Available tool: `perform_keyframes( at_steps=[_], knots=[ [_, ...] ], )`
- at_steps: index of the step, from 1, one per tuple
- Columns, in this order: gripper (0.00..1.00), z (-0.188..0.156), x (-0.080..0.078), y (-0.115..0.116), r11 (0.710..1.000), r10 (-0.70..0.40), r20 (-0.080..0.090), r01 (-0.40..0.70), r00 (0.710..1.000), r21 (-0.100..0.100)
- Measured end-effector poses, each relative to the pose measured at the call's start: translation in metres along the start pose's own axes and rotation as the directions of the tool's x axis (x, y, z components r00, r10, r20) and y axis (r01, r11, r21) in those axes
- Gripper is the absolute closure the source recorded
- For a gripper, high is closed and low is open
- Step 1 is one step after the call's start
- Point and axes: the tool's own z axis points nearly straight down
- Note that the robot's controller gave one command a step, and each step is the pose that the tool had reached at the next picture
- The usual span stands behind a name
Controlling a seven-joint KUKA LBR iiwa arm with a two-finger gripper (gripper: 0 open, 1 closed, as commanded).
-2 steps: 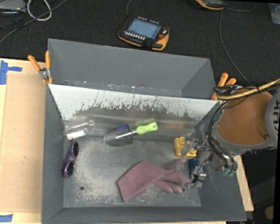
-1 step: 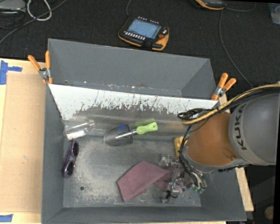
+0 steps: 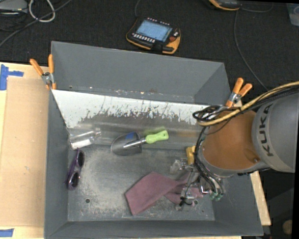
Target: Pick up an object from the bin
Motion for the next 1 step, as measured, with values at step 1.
perform_keyframes(
  at_steps=[1],
  knots=[
    [0.0, 0.0447, 0.0015, -0.0131, 1.0, 0.018, -0.023, -0.018, 1.0, -0.004]
  ],
)
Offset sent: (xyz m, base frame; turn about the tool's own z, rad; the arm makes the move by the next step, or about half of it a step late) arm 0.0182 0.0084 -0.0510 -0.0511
